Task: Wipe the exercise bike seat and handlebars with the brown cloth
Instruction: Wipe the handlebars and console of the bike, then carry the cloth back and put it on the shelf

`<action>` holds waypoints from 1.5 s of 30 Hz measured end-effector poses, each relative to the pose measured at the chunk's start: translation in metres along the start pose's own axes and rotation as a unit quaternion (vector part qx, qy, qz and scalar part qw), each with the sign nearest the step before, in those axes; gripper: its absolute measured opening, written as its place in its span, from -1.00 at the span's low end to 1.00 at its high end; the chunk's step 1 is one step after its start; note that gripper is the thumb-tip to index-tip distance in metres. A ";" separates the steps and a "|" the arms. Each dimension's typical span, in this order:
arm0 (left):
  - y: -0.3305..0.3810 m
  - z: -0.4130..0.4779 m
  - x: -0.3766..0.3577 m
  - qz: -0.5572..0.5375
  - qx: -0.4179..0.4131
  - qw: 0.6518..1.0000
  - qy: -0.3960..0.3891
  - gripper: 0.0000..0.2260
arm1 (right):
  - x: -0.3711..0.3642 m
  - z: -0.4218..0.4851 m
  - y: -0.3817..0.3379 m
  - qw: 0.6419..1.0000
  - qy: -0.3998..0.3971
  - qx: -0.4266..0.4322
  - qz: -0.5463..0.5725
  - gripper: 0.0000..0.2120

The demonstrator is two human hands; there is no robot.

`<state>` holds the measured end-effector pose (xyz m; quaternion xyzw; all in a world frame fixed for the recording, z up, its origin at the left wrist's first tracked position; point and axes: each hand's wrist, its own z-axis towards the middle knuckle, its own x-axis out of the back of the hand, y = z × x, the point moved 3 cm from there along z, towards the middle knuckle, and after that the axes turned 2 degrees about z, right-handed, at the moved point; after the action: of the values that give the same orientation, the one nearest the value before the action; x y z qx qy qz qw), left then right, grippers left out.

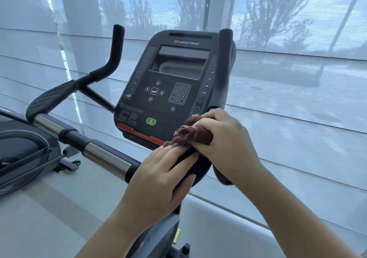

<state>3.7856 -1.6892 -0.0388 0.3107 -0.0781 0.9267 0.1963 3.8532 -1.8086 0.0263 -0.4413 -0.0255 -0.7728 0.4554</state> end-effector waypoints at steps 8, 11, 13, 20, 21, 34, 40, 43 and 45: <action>0.028 -0.027 0.002 0.110 0.075 0.991 0.018 -0.70 | 0.005 -0.015 0.010 0.997 -0.001 0.065 0.038 -0.91; 0.044 -0.040 0.005 0.185 0.106 0.977 -0.003 -0.70 | 0.011 -0.033 0.015 0.993 0.001 0.097 0.067 -0.86; 0.056 -0.049 0.007 0.227 0.131 0.965 -0.017 -0.71 | 0.015 -0.046 0.020 0.989 0.003 0.115 0.088 -0.81; 0.109 -0.091 0.005 0.272 0.290 0.917 -0.035 -0.73 | 0.010 -0.091 0.042 0.976 -0.055 0.152 0.148 -0.76; 0.116 -0.098 0.004 0.278 0.314 0.907 -0.039 -0.74 | 0.003 -0.099 0.044 0.972 -0.083 0.158 0.151 -0.76; 0.219 -0.195 0.036 0.365 0.516 0.773 -0.058 -0.72 | -0.065 -0.209 0.006 0.904 -0.297 0.245 0.186 -0.74; 0.262 -0.242 0.089 0.400 0.579 0.709 -0.044 -0.70 | -0.075 -0.265 -0.060 0.856 -0.341 0.320 0.221 -0.73; 0.286 -0.271 0.124 0.420 0.597 0.683 -0.038 -0.71 | -0.075 -0.297 -0.106 0.834 -0.354 0.351 0.236 -0.73; 0.303 -0.294 0.152 0.433 0.609 0.664 -0.031 -0.72 | -0.074 -0.321 -0.140 0.820 -0.358 0.374 0.242 -0.72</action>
<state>3.3896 -1.8385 -0.1875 0.3203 0.3720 0.7384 -0.4624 3.5539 -1.8179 -0.1708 -0.4749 -0.3663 -0.3558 0.7167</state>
